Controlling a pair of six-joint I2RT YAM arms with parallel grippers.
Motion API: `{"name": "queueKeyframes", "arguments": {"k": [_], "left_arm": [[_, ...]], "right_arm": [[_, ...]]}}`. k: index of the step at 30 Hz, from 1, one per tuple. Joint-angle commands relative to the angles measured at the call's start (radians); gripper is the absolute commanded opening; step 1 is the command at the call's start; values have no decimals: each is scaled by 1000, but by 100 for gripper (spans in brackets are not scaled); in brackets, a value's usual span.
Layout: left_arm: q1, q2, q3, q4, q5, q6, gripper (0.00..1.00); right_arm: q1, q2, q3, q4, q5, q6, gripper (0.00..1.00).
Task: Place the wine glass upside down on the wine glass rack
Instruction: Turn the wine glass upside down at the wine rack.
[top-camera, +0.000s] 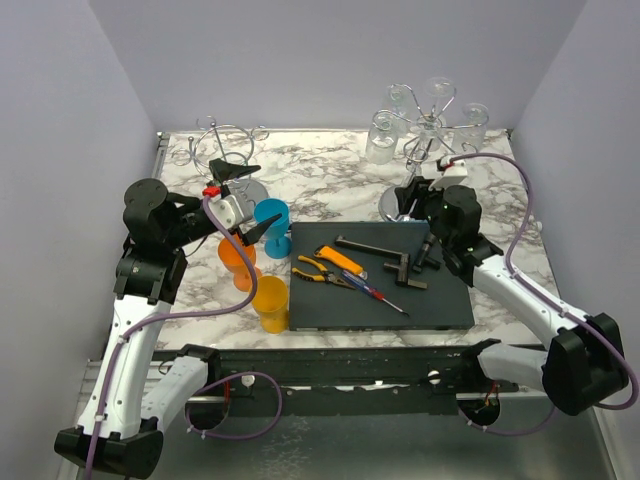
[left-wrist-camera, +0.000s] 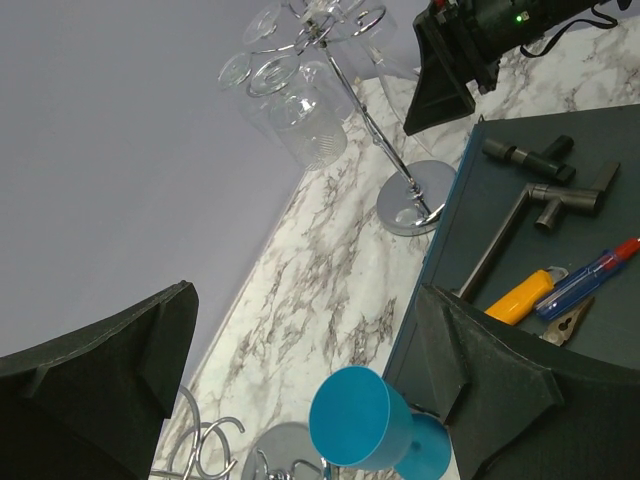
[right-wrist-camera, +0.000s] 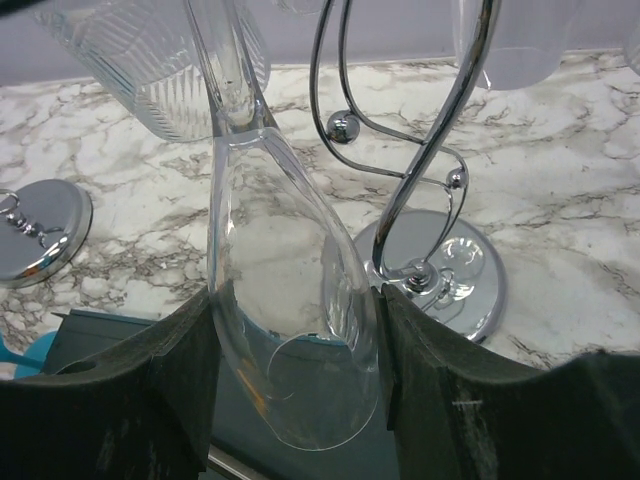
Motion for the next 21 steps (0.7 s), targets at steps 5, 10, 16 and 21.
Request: {"name": "queueKeyframes", "arguments": {"k": [5,10,16,21], "left_arm": [[-4,-15,-12,9,9,-1,99],[-4,-9,-1,9,7,-2,99],[-4,-8,5,9,9,-4,99],[-5,-8,9,9,9,-9,99]], "right_arm": [[-4,38,40,76,-90,-1,1],[-4,33,25,73,-130,-23,1],[-4,8,10,50,-158,-53,1],[-4,-24,-12,47,-182,-72,1]]}}
